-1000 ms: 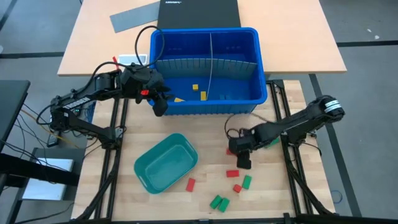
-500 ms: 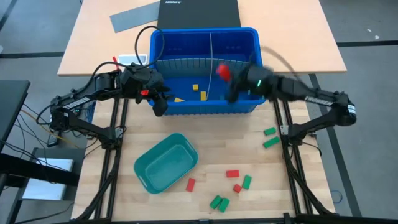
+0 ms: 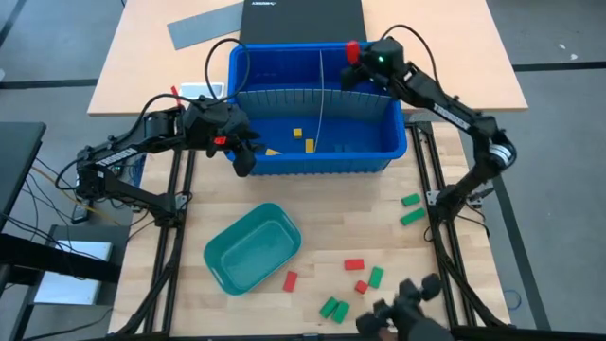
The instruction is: Sort Items/Unsort Items
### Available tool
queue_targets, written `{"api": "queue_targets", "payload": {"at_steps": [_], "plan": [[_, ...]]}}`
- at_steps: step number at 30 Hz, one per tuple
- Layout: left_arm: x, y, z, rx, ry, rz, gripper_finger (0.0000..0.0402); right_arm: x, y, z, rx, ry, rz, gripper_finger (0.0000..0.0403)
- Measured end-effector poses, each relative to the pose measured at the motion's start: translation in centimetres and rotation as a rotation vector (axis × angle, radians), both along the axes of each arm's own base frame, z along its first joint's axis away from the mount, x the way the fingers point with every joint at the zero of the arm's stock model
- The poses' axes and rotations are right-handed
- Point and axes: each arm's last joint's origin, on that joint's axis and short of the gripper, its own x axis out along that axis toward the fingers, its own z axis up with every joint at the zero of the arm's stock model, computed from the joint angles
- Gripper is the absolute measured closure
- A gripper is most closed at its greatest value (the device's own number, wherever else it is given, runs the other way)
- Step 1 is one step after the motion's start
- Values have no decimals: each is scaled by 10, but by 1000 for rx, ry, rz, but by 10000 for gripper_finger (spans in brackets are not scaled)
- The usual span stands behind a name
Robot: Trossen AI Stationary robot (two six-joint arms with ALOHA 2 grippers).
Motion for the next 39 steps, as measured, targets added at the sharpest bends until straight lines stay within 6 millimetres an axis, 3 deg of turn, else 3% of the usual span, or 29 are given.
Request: {"api": "queue_targets", "payload": {"at_steps": [2,8,12,17,22,27,31,39], "plan": [[0,0,0,0,1,0,243,0,-10,-5,60,-20,-17,249],[0,0,0,2,1,3,243,0,-15,-3,158,-17,9,94],[0,0,0,6,3,8,243,-7,-3,9,157,9,29,48],[0,0,0,6,3,8,243,-19,31,22,229,76,175,64],[0,0,0,6,4,8,243,-24,87,28,333,195,518,110],[0,0,0,6,4,8,243,-26,145,20,450,197,798,140],[0,0,0,5,4,8,243,-27,192,-3,526,246,923,151],[0,0,0,5,4,8,243,-23,273,-74,613,409,994,150]]}}
